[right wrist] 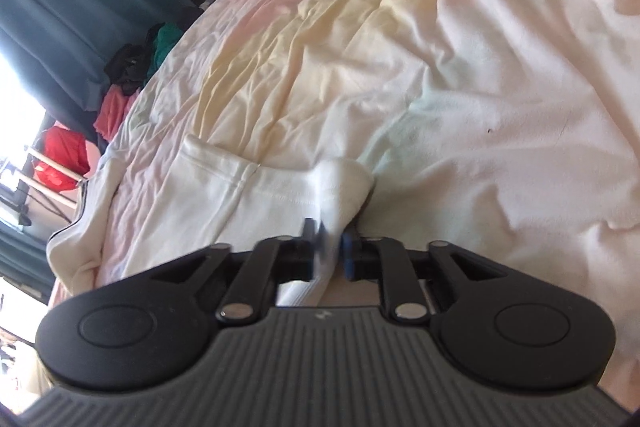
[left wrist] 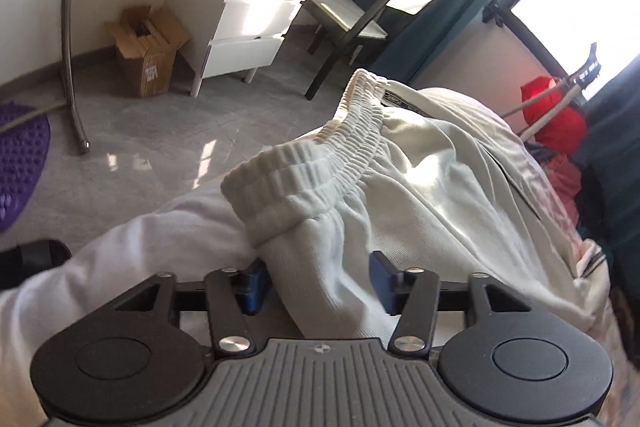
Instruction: Fold clothes
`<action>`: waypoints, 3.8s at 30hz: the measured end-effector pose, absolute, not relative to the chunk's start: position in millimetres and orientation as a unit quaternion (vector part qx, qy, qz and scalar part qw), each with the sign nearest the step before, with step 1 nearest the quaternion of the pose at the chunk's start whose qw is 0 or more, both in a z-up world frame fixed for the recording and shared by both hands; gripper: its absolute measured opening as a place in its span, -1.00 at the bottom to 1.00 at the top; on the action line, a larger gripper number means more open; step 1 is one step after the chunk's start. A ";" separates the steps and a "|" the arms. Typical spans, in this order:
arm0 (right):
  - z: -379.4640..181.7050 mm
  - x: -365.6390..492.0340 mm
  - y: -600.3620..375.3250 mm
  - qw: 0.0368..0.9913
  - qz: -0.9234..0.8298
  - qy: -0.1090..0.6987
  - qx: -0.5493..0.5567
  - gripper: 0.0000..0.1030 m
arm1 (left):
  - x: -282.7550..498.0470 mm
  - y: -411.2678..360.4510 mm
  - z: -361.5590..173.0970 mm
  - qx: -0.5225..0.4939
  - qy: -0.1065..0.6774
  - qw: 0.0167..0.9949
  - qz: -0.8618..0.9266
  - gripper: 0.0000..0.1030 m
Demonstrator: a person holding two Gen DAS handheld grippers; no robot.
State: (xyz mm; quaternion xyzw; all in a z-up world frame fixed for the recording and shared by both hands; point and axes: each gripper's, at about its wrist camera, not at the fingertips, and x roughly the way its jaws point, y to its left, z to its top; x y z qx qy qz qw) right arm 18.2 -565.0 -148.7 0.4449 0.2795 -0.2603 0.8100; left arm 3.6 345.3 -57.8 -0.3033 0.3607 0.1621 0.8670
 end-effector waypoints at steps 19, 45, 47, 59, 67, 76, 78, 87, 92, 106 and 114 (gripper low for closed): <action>0.8 22.9 -376.7 0.941 -0.081 0.236 0.229 0.39 | -15.0 131.0 44.6 -0.099 0.243 0.964 0.039 0.88; -14.0 -16.8 -292.0 0.968 -0.011 0.217 0.128 0.38 | -29.1 37.3 -25.0 -0.019 0.213 0.975 -0.054 0.88; -16.4 -15.7 -295.1 0.965 -0.009 0.222 0.142 0.38 | -18.7 31.8 -16.3 -0.038 0.220 0.972 -0.070 0.88; -40.0 13.0 -309.3 0.939 -0.008 0.270 0.214 0.41 | 57.7 -5.2 -20.7 -0.042 0.203 0.973 -0.102 0.93; -61.1 138.2 -347.0 0.886 0.044 0.317 0.335 0.41 | 90.2 -3.7 -75.7 -0.052 0.239 0.962 -0.124 0.93; -132.8 325.2 -396.8 0.873 -0.013 0.245 0.421 0.40 | 126.1 4.0 -121.6 -0.094 0.275 0.947 -0.141 0.97; -145.4 356.9 -404.1 0.875 -0.033 0.228 0.425 0.39 | 134.1 5.7 -131.8 -0.103 0.283 0.943 -0.145 1.00; -136.0 389.9 -440.5 0.894 -0.101 0.181 0.396 -0.70 | 153.9 8.8 -155.8 -0.123 0.300 0.933 -0.159 1.00; -107.0 366.3 -465.2 0.905 -0.136 0.171 0.366 -0.84 | 153.3 9.0 -154.2 -0.122 0.299 0.931 -0.169 1.00; -113.5 276.6 -527.7 0.883 -0.238 0.198 0.352 -0.85 | 121.2 11.0 -128.4 -0.115 0.294 0.931 -0.184 0.99; -126.3 244.1 -537.4 0.884 -0.244 0.212 0.336 -0.86 | 117.1 8.2 -116.2 -0.099 0.278 0.938 -0.181 0.99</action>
